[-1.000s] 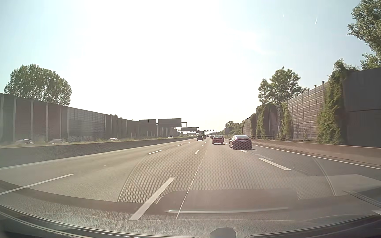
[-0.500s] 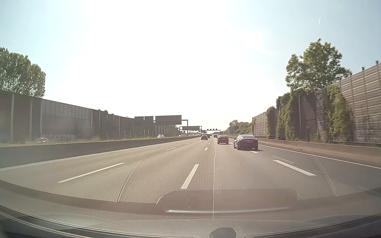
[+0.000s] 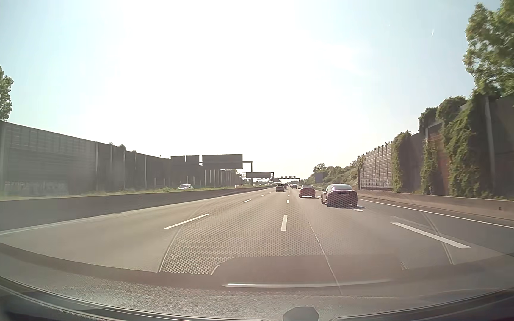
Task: Follow the waypoints while adhering to traffic rules and regulations
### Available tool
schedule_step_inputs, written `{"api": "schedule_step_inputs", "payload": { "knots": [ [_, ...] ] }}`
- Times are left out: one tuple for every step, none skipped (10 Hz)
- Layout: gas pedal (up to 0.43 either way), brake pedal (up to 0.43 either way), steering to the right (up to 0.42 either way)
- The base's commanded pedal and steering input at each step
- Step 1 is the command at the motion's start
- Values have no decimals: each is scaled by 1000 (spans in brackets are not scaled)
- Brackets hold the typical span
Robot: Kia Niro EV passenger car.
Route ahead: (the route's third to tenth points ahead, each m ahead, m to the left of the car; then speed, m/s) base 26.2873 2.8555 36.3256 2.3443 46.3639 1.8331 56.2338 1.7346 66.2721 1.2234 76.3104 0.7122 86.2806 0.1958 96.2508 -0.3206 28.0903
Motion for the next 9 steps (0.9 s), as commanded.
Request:
{"api": "schedule_step_inputs", "payload": {
  "knots": [
    [228,24,1],
    [228,24,1],
    [228,24,2],
    [228,24,3],
    [228,24,3],
    [228,24,3],
    [228,24,3],
    [228,24,3],
    [228,24,4]
  ]
}}
